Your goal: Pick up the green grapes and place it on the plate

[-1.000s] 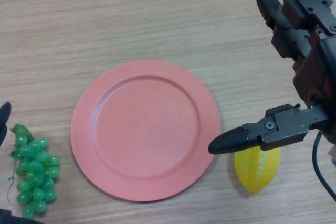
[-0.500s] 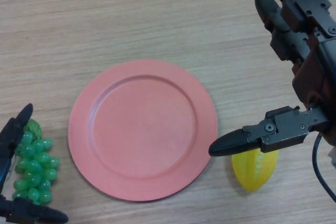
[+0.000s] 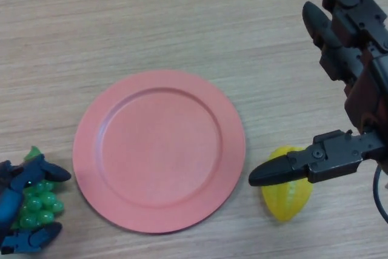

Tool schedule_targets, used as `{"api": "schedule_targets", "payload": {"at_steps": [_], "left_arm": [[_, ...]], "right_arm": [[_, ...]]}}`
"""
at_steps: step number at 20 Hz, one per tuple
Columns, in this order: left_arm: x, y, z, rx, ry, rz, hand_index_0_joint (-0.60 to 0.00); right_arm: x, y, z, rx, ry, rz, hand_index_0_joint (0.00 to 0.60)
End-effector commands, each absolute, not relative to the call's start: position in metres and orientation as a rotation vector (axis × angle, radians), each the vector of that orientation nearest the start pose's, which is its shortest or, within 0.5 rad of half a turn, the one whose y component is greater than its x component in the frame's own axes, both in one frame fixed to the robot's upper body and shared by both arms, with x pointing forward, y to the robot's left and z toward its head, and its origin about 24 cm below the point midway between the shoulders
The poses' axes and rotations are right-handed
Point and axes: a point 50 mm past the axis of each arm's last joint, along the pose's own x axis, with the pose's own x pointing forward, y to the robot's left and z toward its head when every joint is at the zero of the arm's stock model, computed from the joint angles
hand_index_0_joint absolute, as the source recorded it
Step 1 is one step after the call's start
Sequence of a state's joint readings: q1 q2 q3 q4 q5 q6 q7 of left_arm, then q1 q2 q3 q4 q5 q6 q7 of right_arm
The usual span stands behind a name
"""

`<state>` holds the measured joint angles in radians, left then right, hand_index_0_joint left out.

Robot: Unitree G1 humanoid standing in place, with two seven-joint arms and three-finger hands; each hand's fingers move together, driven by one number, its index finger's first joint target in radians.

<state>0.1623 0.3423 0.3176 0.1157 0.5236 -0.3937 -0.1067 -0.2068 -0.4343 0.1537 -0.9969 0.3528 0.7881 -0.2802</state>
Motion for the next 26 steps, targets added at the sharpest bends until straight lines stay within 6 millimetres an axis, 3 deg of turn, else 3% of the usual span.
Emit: {"api": "schedule_targets", "payload": {"at_steps": [1,2,5,6,10,16,19,21,22,23,24,26], "left_arm": [[0.200,0.288,0.076,0.710,-0.055,0.085,-0.600],[0.199,0.288,0.092,0.599,-0.074,0.115,-0.600],[0.193,0.283,0.126,0.537,-0.144,0.137,-0.600],[0.190,0.279,0.143,0.535,-0.202,0.161,-0.600],[0.193,0.248,0.175,0.619,-0.293,0.090,-0.600],[0.195,0.199,0.199,0.816,-0.448,-0.091,-0.600],[0.196,0.194,0.204,0.705,-0.467,-0.093,-0.600],[0.196,0.193,0.204,0.682,-0.464,-0.100,-0.400],[0.196,0.193,0.204,0.675,-0.469,-0.105,-0.250],[0.196,0.192,0.204,0.663,-0.471,-0.112,-0.151],[0.194,0.192,0.205,0.628,-0.465,-0.134,-0.007],[0.193,0.191,0.207,0.616,-0.457,-0.143,0.000]], "right_arm": [[0.189,-0.131,0.243,-0.141,-0.574,0.178,0.000],[0.189,-0.130,0.243,-0.140,-0.577,0.178,0.000],[0.189,-0.130,0.243,-0.139,-0.576,0.178,0.000],[0.188,-0.129,0.244,-0.140,-0.579,0.179,0.000],[0.188,-0.128,0.245,-0.135,-0.582,0.182,0.000],[0.186,-0.128,0.244,-0.130,-0.590,0.183,0.000],[0.185,-0.129,0.244,-0.137,-0.595,0.180,0.000],[0.185,-0.129,0.243,-0.139,-0.594,0.179,0.000],[0.185,-0.129,0.243,-0.140,-0.594,0.178,0.000],[0.185,-0.129,0.243,-0.141,-0.594,0.178,0.000],[0.185,-0.130,0.244,-0.141,-0.594,0.178,0.000],[0.185,-0.129,0.244,-0.145,-0.595,0.179,0.000]]}}
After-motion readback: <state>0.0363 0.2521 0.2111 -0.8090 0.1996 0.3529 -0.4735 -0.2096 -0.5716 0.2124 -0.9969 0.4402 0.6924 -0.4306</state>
